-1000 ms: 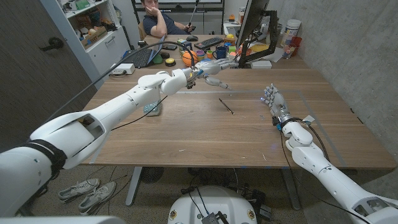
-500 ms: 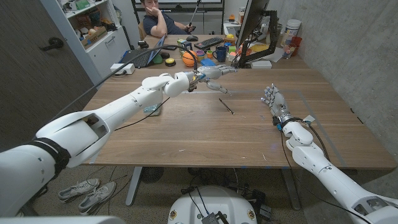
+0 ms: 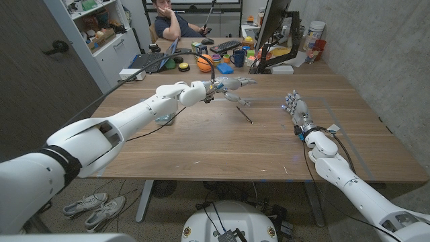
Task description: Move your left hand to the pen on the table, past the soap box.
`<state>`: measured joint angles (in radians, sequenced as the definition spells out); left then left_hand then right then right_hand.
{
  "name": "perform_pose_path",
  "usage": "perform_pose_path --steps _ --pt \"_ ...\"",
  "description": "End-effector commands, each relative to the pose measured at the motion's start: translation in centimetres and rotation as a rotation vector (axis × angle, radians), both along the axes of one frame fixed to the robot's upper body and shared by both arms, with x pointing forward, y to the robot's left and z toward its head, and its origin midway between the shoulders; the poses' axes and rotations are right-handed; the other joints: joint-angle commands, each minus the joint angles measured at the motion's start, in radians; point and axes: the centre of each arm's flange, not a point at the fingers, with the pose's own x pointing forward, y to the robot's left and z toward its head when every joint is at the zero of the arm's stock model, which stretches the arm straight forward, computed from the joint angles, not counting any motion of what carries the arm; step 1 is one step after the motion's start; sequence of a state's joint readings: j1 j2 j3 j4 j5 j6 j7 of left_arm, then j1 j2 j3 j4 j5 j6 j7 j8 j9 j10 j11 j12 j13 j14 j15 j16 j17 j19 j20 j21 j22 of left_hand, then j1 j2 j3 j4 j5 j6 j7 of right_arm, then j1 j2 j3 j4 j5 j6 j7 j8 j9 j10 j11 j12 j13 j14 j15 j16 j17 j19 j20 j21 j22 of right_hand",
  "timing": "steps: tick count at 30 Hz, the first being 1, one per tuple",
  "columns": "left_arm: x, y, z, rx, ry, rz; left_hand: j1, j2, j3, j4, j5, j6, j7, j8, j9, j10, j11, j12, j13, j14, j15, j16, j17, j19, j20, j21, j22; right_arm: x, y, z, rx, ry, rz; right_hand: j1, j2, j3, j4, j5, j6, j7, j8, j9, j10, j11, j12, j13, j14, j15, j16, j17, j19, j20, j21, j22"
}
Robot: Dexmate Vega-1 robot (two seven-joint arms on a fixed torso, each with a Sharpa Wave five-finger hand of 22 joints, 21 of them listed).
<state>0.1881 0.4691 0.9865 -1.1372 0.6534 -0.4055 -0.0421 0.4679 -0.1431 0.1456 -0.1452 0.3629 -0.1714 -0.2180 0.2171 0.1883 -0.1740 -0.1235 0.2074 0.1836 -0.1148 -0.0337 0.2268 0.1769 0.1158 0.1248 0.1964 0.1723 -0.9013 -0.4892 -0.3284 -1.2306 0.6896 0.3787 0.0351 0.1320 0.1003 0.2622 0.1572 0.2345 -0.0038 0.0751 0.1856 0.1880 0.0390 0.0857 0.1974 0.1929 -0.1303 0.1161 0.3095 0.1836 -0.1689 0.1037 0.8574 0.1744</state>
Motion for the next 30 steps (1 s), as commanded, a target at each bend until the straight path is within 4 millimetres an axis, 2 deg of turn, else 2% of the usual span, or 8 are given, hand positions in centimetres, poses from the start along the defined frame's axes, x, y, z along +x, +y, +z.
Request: perform_pose_path --steps 1,3,8,16,30 --pt "0.44 -0.30 -0.54 0.032 0.045 0.014 0.021 0.003 -0.006 -0.003 0.006 -0.116 0.000 0.010 0.004 -0.012 -0.008 0.002 0.005 0.007 -0.006 0.005 0.000 0.009 0.002 0.002 0.000 0.12 0.21 -0.05 0.000 0.003 0.001 -0.006 -0.005 -0.002 -0.002 0.005 -0.003 0.001 0.002 0.003 -0.002 -0.002 0.001 0.001 -0.003 0.002 -0.006 0.002 -0.069 0.006 -0.002 0.002" --pt "0.51 -0.30 -0.58 0.036 0.052 0.017 0.027 0.006 -0.006 -0.003 0.007 -0.108 0.001 0.012 0.004 -0.008 -0.014 0.001 0.005 0.010 -0.011 0.005 0.000 0.013 -0.003 0.002 0.000 0.12 0.23 -0.05 -0.001 0.002 0.000 -0.007 -0.005 -0.003 -0.002 0.006 -0.004 0.001 0.002 0.003 -0.002 -0.001 0.001 0.001 -0.003 0.003 -0.007 0.002 -0.069 0.006 -0.003 0.002" --pt "0.70 -0.37 -0.65 0.052 0.068 0.027 0.071 0.032 0.001 -0.004 0.013 -0.078 -0.002 0.018 0.005 0.013 -0.051 -0.001 0.004 0.028 -0.044 0.003 -0.002 0.027 -0.034 -0.002 0.000 0.09 0.25 -0.04 0.000 0.002 -0.001 -0.008 -0.005 -0.004 -0.002 0.006 -0.003 0.001 0.002 0.003 -0.002 0.000 0.001 0.001 -0.003 0.003 -0.007 0.002 -0.068 0.006 -0.004 0.002" --pt "0.76 -0.52 -0.73 0.070 0.078 0.042 0.111 0.057 0.013 -0.006 0.026 -0.053 -0.002 0.023 0.006 0.030 -0.057 -0.002 0.003 0.039 -0.050 0.000 -0.002 0.044 -0.040 -0.002 0.000 -0.02 0.27 -0.06 0.000 0.000 -0.003 -0.010 -0.005 -0.005 -0.002 0.007 -0.004 0.002 0.002 0.003 -0.002 -0.001 0.001 0.001 -0.002 0.004 -0.008 0.001 -0.068 0.007 -0.006 0.003" --pt "0.10 -0.59 -0.80 0.066 0.060 0.046 0.133 0.063 0.015 -0.007 0.032 -0.042 -0.003 0.023 0.006 0.032 -0.058 -0.006 0.003 0.040 -0.054 -0.004 -0.002 0.036 -0.037 -0.009 -0.001 -0.20 0.19 -0.17 -0.001 -0.001 0.002 -0.014 -0.006 -0.008 -0.002 0.008 -0.004 0.002 0.002 0.002 -0.001 -0.001 0.001 0.001 -0.001 0.004 -0.010 0.001 -0.067 0.007 -0.011 0.003"
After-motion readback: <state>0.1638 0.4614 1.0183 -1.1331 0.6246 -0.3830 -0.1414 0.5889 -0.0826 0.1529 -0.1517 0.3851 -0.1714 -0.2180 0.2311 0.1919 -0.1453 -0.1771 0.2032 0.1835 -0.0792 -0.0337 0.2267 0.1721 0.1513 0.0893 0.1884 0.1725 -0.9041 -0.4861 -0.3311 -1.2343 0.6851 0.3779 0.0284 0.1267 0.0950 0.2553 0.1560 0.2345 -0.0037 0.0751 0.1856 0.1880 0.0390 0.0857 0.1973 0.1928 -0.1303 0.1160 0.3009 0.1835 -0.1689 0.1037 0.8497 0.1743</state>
